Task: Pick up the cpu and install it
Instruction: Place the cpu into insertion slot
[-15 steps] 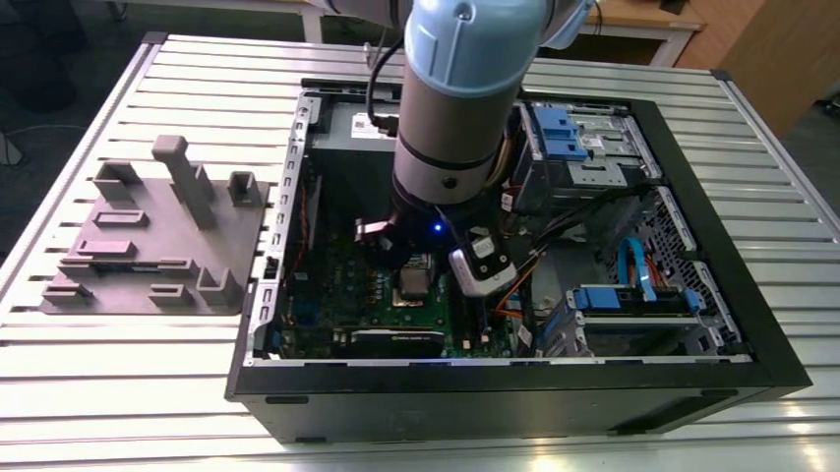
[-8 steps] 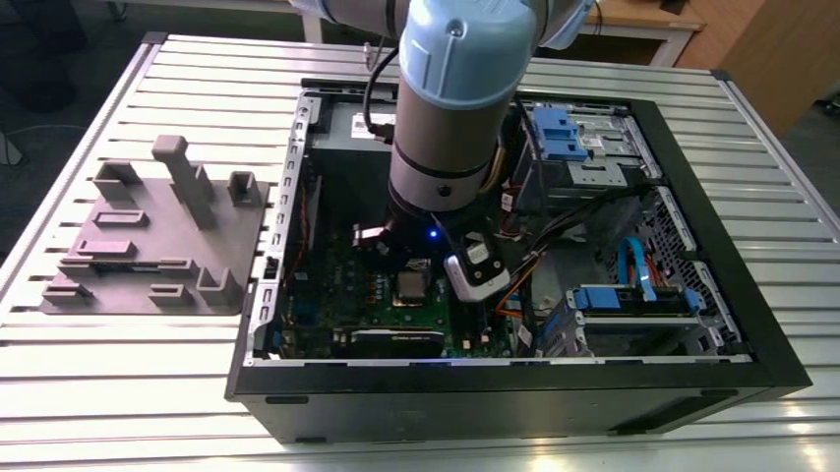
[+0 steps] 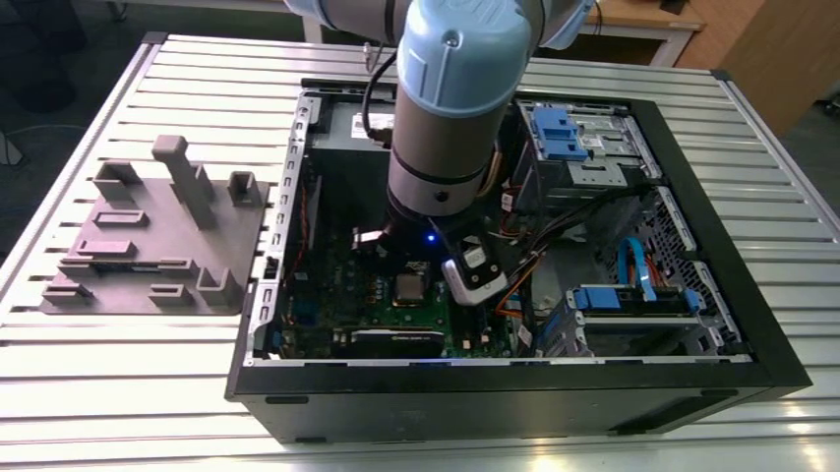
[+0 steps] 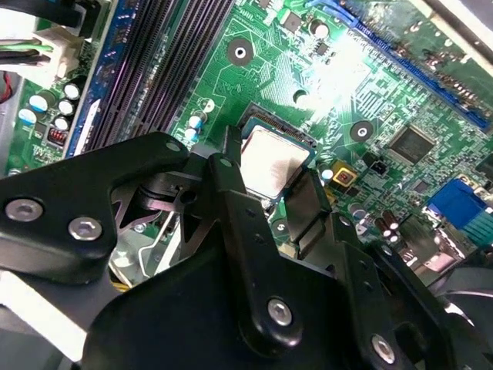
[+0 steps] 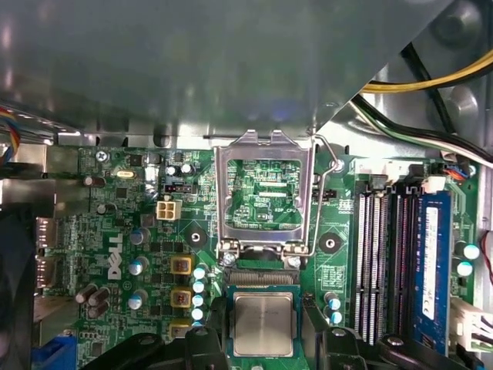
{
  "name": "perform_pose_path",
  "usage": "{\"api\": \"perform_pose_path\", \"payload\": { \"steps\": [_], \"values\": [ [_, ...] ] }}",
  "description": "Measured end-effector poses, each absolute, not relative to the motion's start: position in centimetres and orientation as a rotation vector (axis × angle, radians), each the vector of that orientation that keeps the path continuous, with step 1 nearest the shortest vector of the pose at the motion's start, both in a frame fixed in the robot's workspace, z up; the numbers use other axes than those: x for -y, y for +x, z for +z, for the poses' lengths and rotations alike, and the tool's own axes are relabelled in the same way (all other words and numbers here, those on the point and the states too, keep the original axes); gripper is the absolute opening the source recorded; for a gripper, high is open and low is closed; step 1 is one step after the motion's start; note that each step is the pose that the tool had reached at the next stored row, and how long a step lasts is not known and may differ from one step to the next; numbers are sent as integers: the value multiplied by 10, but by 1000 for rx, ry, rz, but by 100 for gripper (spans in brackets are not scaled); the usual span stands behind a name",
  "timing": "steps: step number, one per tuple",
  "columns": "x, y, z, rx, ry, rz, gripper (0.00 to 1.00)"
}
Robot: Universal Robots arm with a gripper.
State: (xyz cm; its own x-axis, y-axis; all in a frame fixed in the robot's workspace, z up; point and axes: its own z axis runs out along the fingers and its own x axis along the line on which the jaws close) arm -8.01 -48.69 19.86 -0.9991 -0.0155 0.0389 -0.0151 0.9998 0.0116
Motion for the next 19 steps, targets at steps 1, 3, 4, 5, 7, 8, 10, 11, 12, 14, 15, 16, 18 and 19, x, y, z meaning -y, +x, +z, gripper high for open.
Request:
{"api": "perform_pose_path", "payload": {
  "steps": [1,3,4,5,7,8,10,11,12,14,15,16,18,19],
  "values": [
    [487,-80,198,3102,24,-18,47],
    [487,-81,197,3102,23,-17,47],
    [487,-81,196,3102,23,-17,47],
    [487,-81,196,3102,23,-18,47],
    [487,-81,195,3102,23,-18,47],
    [487,-81,194,3102,23,-17,47],
    [487,-81,193,3102,22,-17,47],
    [487,-81,193,3102,22,-17,47],
    [487,-81,193,3102,22,-17,47],
    [487,-81,193,3102,22,-18,47],
    [487,-81,193,3102,22,-18,47],
    [487,-81,193,3102,22,-18,47],
    [487,-81,193,3102,22,-17,47],
    [487,-81,193,3102,22,-18,47]
  ]
}}
